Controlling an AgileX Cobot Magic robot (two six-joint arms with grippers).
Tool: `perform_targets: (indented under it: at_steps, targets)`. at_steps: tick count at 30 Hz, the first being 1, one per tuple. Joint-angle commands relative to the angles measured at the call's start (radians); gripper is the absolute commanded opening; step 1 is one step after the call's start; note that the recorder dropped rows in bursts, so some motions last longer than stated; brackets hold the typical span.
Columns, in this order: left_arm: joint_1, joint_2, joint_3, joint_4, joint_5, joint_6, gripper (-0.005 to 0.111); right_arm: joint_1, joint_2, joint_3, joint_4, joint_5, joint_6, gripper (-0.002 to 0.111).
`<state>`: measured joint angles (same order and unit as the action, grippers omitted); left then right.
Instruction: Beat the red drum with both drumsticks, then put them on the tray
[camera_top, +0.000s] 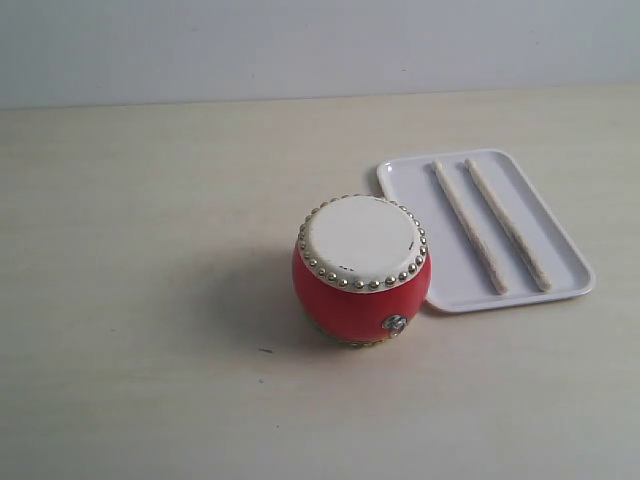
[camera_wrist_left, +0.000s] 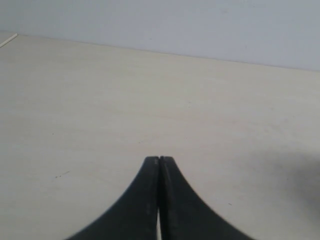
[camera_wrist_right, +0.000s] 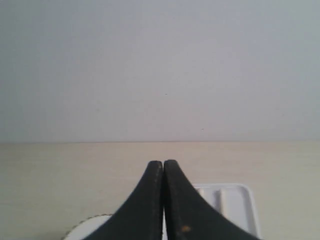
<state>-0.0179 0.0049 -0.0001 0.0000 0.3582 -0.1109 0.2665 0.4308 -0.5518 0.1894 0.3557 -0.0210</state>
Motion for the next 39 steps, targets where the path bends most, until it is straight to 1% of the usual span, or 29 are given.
perform_targets:
  at_steps: [1,2,3,5,8,11,15,20,22,27,34,39]
  targets:
    - [-0.005,-0.005,0.0,-0.005,-0.003,0.002,0.0,-0.1,-0.066,0.042,-0.137,0.015,-0.094,0.0]
    - [-0.005,-0.005,0.0,-0.005,-0.003,0.002,0.0,-0.133,-0.088,0.058,-0.154,0.015,-0.094,0.0]
    - [-0.005,-0.005,0.0,-0.005,-0.003,0.002,0.0,-0.196,-0.137,0.089,-0.166,0.015,-0.089,0.0]
    - [-0.005,-0.005,0.0,-0.005,-0.003,0.002,0.0,-0.245,-0.189,0.13,-0.166,0.011,-0.087,0.0]
    - [-0.005,-0.005,0.0,-0.005,-0.003,0.002,0.0,-0.296,-0.275,0.209,-0.166,-0.023,-0.08,0.0]
    - [-0.005,-0.005,0.0,-0.005,-0.003,0.002,0.0,-0.328,-0.356,0.313,-0.163,-0.158,-0.077,0.0]
    - [-0.005,-0.005,0.0,-0.005,-0.003,0.002,0.0,-0.332,-0.409,0.45,-0.159,-0.286,-0.047,0.0]
    - [-0.005,-0.005,0.0,-0.005,-0.003,0.002,0.0,-0.332,-0.416,0.549,-0.159,-0.294,-0.035,0.0]
    - [-0.005,-0.005,0.0,-0.005,-0.003,0.002,0.0,-0.332,-0.416,0.552,-0.159,-0.287,-0.033,0.0]
    - [-0.005,-0.005,0.0,-0.005,-0.003,0.002,0.0,-0.332,-0.418,0.552,-0.174,-0.158,-0.038,0.0]
    - [-0.005,-0.005,0.0,-0.005,-0.003,0.002,0.0,-0.332,-0.431,0.552,-0.2,-0.101,-0.049,0.0]
    - [-0.005,-0.005,0.0,-0.005,-0.003,0.002,0.0,-0.332,-0.431,0.552,-0.165,-0.088,0.033,0.0]
